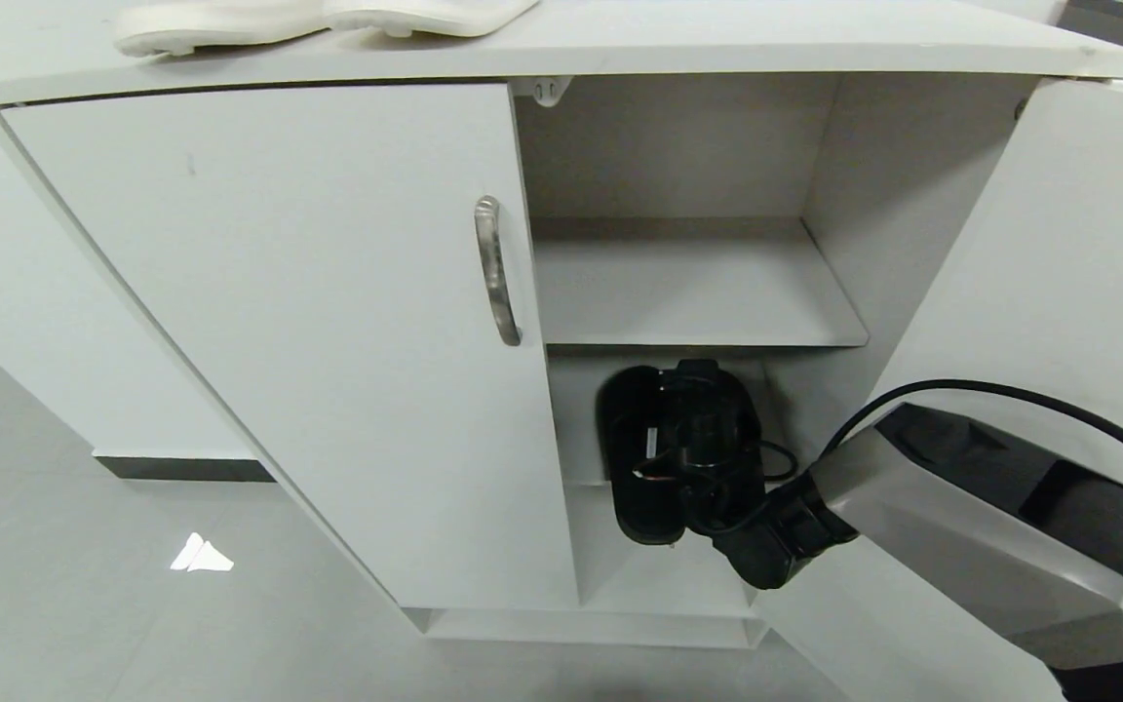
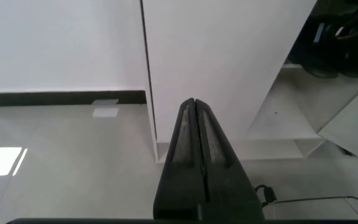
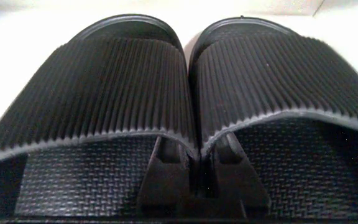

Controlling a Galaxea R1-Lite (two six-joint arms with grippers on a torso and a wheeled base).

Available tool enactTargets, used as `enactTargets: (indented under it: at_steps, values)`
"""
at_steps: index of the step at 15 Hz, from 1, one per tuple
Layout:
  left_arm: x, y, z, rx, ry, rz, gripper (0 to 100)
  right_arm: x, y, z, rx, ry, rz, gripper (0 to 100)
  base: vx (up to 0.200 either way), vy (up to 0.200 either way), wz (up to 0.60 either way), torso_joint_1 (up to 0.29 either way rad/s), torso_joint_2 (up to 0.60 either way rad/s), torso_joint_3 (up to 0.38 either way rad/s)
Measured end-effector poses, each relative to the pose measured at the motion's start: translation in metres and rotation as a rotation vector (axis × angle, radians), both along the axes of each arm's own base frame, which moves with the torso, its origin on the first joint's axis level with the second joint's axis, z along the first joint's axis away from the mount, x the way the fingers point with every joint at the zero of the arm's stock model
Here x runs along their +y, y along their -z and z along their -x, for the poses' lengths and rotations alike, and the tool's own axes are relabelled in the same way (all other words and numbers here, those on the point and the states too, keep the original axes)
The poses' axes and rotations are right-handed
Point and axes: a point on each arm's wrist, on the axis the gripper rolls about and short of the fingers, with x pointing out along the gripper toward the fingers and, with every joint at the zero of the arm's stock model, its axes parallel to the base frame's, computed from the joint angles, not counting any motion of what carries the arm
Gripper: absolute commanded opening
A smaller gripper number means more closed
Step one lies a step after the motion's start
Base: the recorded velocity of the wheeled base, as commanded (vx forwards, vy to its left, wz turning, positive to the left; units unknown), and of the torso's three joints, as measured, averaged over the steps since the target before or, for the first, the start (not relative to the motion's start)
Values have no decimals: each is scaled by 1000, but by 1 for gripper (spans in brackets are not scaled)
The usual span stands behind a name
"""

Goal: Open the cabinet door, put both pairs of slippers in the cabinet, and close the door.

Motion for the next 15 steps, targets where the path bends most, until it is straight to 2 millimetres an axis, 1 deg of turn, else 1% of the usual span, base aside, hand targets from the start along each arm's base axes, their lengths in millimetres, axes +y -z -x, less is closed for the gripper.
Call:
enactTargets:
  at_steps: [2, 4, 7, 8, 12, 15]
  values:
    - [0, 0, 0, 1, -1, 1, 0, -1, 0, -5, -9, 4, 1, 0, 0, 0, 0, 0, 0, 0]
    - [0, 0, 0, 0, 0, 0, 0, 3, 1, -9, -20, 3, -6, 0, 0, 0, 0, 0, 0, 0]
    - [0, 0, 0, 0, -2, 0, 0, 4, 9, -15, -8, 7, 4, 0, 0, 0, 0, 0, 0, 0]
    - [0, 0, 0, 0, -2, 0, 0, 5, 11, -15, -2, 6, 9, 100, 0, 0, 0, 0, 0, 0]
    - [0, 0, 0, 0, -7, 0, 0, 5, 16, -20, 5, 9, 14, 100, 0, 0, 0, 0, 0, 0]
    - [0, 0, 0, -1, -6, 0, 0, 4, 24, -15, 29, 10, 33, 100, 0, 0, 0, 0, 0, 0]
